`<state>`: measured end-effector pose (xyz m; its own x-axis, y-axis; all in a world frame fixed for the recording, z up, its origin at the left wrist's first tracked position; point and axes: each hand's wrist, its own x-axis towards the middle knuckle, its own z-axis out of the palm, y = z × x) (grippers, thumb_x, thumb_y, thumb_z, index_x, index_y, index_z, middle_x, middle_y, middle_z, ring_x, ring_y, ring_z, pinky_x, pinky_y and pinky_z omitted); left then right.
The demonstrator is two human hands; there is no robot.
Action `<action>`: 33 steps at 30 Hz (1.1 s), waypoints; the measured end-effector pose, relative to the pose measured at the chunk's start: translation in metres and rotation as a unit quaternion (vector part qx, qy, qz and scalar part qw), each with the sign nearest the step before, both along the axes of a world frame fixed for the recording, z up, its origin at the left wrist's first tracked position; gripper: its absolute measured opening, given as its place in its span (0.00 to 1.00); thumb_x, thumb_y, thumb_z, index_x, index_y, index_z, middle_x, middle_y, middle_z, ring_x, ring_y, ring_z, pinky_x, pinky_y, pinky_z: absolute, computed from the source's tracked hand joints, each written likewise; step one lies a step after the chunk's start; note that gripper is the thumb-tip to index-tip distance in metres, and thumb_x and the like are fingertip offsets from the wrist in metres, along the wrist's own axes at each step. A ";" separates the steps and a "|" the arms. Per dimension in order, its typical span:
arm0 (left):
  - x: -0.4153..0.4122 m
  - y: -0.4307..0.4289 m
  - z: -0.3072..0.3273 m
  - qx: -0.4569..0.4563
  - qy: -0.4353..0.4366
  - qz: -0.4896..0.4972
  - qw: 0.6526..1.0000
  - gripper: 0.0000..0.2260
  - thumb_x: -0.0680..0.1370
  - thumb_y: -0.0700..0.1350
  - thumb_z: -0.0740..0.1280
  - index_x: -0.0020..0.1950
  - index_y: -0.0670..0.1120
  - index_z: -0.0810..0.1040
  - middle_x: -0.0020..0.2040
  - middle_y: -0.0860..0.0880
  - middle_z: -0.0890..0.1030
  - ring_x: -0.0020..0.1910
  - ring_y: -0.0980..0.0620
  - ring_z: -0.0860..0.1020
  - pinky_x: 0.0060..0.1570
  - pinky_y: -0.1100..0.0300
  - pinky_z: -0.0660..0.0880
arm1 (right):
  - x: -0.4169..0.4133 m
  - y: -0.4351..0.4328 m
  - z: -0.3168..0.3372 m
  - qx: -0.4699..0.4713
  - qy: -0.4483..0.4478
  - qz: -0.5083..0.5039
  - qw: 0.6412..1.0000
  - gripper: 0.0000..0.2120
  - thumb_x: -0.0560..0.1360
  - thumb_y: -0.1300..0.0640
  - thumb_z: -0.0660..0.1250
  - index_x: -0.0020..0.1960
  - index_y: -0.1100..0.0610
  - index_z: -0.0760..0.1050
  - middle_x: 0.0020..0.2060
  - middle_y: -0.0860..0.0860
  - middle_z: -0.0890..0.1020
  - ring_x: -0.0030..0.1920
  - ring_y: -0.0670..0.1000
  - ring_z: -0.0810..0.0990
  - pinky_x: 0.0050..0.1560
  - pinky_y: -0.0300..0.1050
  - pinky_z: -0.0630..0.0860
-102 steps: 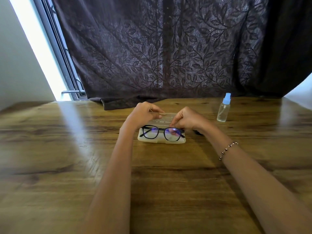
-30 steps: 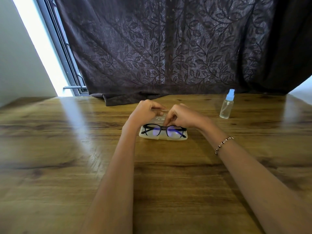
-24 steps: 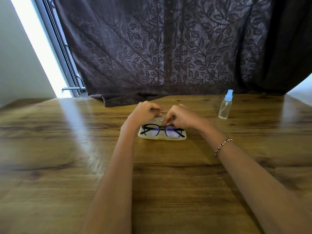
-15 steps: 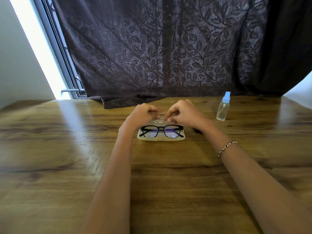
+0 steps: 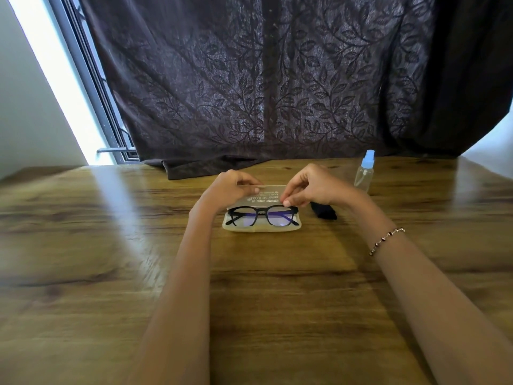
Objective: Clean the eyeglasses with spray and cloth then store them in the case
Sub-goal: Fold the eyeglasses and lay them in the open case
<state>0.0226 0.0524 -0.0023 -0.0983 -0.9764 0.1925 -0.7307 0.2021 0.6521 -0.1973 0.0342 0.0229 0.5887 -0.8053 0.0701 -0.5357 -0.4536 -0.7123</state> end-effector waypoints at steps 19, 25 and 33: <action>-0.002 0.002 -0.001 -0.005 0.006 0.007 1.000 0.07 0.77 0.44 0.68 0.53 0.49 0.82 0.49 0.51 0.83 0.49 0.57 0.77 0.50 0.64 0.67 | 0.003 -0.003 -0.008 0.002 -0.002 0.005 1.000 0.08 0.67 0.62 0.77 0.46 0.57 0.85 0.35 0.47 0.85 0.37 0.40 0.83 0.36 0.30 0.76; -0.002 0.001 -0.002 -0.004 0.003 0.007 1.000 0.07 0.76 0.44 0.69 0.54 0.49 0.82 0.49 0.51 0.83 0.49 0.57 0.77 0.49 0.65 0.67 | -0.002 0.000 -0.004 0.047 0.088 0.052 0.994 0.22 0.59 0.51 0.82 0.51 0.48 0.82 0.46 0.45 0.83 0.43 0.40 0.81 0.49 0.41 0.80; 0.000 0.000 -0.002 -0.006 -0.005 0.008 1.000 0.07 0.76 0.44 0.69 0.54 0.47 0.82 0.49 0.51 0.83 0.46 0.59 0.77 0.41 0.77 0.67 | 0.003 0.001 -0.005 0.029 0.108 0.053 0.992 0.20 0.62 0.55 0.81 0.52 0.48 0.80 0.45 0.43 0.80 0.38 0.37 0.78 0.42 0.36 0.73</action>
<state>0.0225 0.0520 -0.0041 -0.0842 -0.9756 0.2030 -0.7403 0.1976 0.6425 -0.1943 0.0353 0.0180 0.6666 -0.7369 -0.1120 -0.6302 -0.4769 -0.6128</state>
